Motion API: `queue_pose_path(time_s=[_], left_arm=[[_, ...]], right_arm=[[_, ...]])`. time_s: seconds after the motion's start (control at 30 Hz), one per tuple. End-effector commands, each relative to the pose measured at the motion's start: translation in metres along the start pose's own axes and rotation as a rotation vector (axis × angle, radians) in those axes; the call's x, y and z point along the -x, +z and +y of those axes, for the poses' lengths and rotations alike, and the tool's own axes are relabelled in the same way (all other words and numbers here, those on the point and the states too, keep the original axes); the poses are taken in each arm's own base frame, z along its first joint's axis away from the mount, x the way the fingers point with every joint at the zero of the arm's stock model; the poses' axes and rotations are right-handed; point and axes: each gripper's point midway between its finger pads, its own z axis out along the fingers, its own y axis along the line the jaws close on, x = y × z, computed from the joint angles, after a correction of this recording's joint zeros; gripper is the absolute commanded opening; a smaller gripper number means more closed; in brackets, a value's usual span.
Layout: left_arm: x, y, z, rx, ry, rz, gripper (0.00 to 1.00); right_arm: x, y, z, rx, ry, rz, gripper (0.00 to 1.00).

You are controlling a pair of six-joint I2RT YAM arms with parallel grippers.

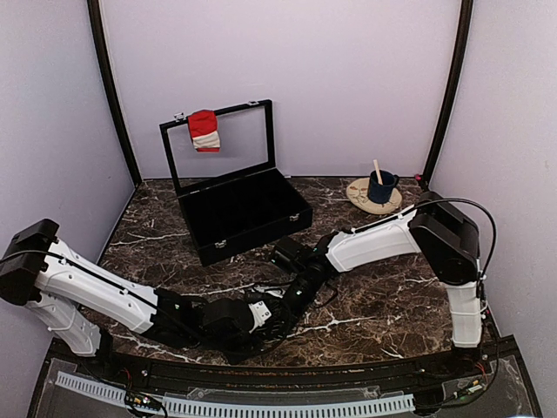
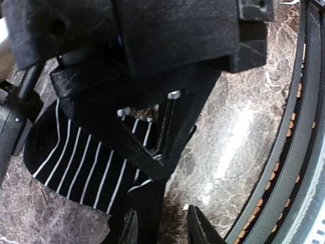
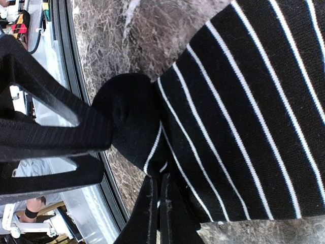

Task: Roll the socks
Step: Roll the sock at the corner of the board.

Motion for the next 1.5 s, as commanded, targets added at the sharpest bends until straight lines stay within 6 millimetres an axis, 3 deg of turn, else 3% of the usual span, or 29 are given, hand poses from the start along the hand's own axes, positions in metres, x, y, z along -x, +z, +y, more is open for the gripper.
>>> queue_pose_path(time_s=[0.0,0.63,0.97,1.23,1.47], left_arm=[[0.001,-0.001,0.007,0.051,0.051,0.005,0.36],[-0.009,0.011,0.004,0.042,0.091,0.043,0.32],[-0.008,0.015,0.0,0.027,0.103,0.045,0.18],[-0.013,0.018,-0.005,-0.001,0.105,0.062,0.0],[-0.019,0.019,-0.009,-0.03,0.082,0.078,0.0]], right_arm=[[-0.012,0.004,-0.016,-0.022,0.059,0.046,0.0],[-0.013,0.004,-0.012,0.016,0.068,0.057,0.0],[-0.016,0.004,-0.011,0.023,0.075,0.063,0.0],[-0.015,0.002,-0.011,0.025,0.079,0.06,0.0],[-0.013,0.0,-0.012,0.02,0.087,0.05,0.01]])
